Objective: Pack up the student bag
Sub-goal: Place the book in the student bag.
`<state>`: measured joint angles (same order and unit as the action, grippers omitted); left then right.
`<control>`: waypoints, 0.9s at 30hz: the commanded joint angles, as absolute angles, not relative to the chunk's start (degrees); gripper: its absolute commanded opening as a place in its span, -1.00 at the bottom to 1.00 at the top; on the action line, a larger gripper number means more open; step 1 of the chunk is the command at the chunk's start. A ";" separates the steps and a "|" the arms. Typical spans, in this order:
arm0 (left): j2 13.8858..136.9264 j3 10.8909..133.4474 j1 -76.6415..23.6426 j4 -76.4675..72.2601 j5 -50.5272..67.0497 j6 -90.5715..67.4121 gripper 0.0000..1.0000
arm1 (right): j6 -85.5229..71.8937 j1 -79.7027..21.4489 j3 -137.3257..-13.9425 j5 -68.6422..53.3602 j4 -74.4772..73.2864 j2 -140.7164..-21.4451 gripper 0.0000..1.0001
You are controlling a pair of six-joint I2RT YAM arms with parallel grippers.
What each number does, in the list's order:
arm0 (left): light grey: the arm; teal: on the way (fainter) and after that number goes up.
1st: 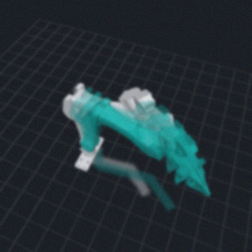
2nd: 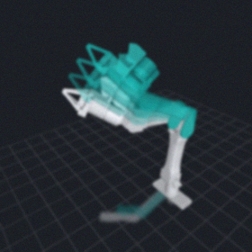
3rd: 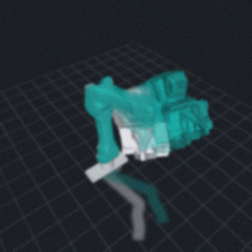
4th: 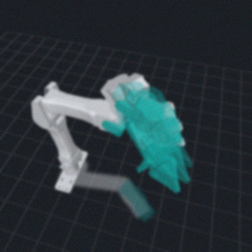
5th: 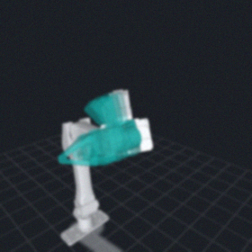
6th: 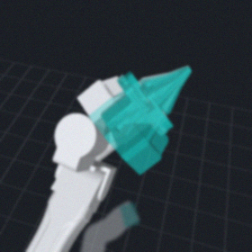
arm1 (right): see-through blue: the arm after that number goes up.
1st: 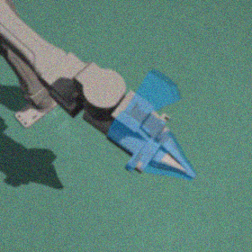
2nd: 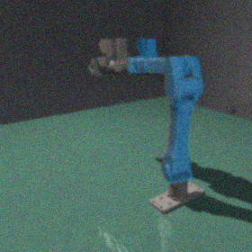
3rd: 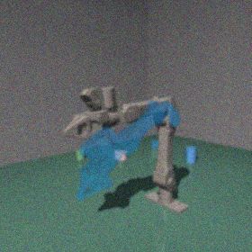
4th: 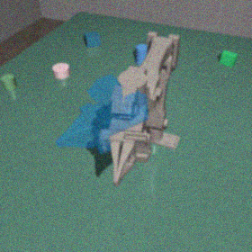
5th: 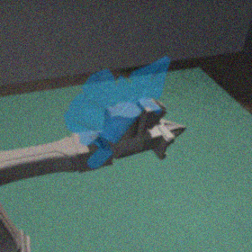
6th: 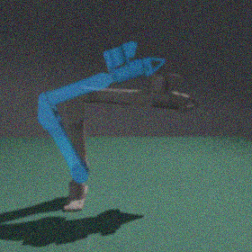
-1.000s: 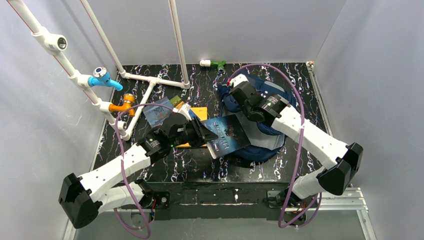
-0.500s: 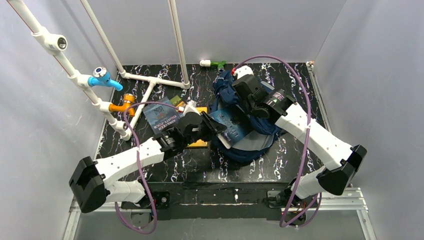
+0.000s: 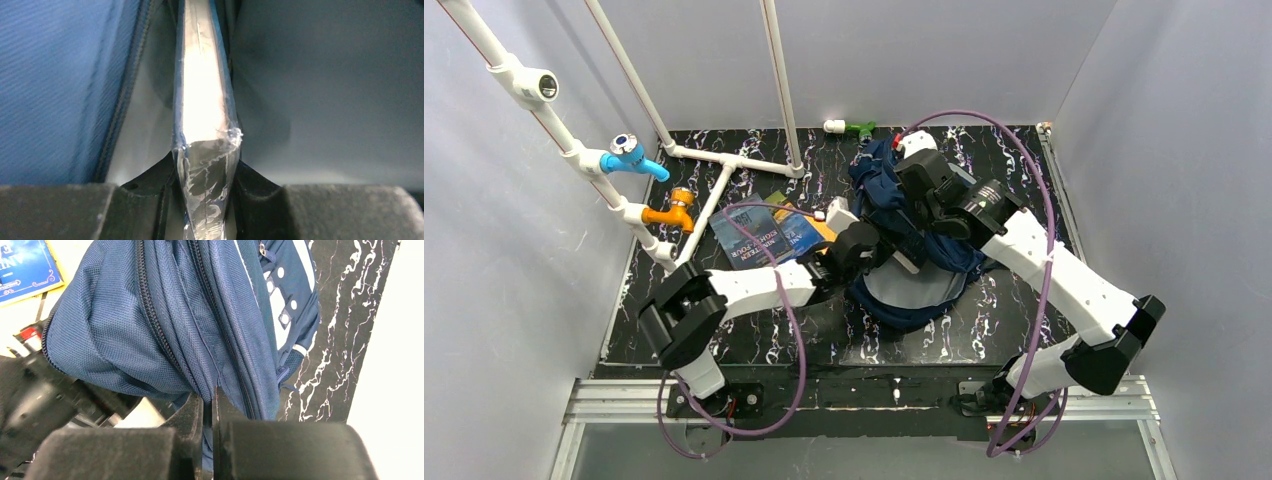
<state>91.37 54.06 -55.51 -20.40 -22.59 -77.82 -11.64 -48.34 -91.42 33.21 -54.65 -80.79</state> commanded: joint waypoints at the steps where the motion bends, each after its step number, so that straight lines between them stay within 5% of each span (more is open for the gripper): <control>1: 94.91 63.07 -55.04 -31.67 -30.44 -77.82 -1.00 | -12.64 -48.25 -95.70 37.63 -50.36 -76.06 -0.97; 20: 119.00 80.44 -54.34 -42.07 -32.12 -72.60 -0.97 | -11.62 -48.25 -97.03 43.22 -54.47 -73.70 -0.97; 24: 118.61 77.39 -54.37 -39.75 -30.54 -75.78 -0.23 | -11.29 -48.17 -95.01 45.50 -54.30 -73.22 -0.97; 27: 117.45 75.92 -54.57 -38.94 -29.02 -75.16 0.11 | -10.79 -47.89 -93.71 47.29 -54.28 -73.44 -0.97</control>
